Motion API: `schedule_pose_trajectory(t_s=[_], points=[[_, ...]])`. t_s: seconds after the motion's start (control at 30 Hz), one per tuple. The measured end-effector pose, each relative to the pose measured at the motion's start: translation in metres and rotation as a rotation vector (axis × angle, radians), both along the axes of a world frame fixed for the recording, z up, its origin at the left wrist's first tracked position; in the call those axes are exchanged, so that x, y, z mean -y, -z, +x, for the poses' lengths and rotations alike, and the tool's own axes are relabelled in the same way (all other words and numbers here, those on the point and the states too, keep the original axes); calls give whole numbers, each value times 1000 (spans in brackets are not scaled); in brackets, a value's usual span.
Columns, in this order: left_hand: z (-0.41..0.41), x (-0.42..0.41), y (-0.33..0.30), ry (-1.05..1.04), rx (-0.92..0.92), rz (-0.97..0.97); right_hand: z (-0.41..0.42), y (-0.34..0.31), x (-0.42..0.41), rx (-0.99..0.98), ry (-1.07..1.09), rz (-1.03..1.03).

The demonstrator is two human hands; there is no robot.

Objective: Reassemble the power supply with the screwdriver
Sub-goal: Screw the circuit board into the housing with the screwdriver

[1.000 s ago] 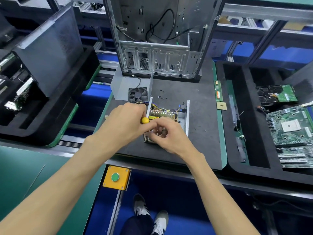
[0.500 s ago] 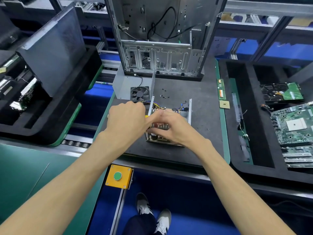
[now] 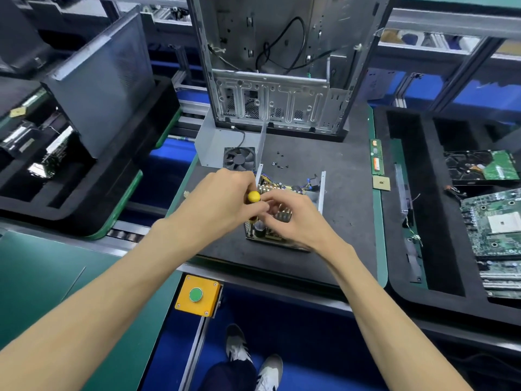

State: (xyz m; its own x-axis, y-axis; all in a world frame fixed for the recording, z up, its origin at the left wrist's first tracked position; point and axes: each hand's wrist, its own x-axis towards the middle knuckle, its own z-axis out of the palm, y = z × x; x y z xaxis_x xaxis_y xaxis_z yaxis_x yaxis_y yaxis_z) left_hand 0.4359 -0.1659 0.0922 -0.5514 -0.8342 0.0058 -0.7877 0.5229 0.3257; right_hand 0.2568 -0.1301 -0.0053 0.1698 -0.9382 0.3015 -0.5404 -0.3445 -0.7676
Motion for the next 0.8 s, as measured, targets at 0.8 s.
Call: schedule_pose_trajectory(t_s=[0.8], points=[[4,-11,16,-106,122,-285,6,-3,1,-38,-58,69]])
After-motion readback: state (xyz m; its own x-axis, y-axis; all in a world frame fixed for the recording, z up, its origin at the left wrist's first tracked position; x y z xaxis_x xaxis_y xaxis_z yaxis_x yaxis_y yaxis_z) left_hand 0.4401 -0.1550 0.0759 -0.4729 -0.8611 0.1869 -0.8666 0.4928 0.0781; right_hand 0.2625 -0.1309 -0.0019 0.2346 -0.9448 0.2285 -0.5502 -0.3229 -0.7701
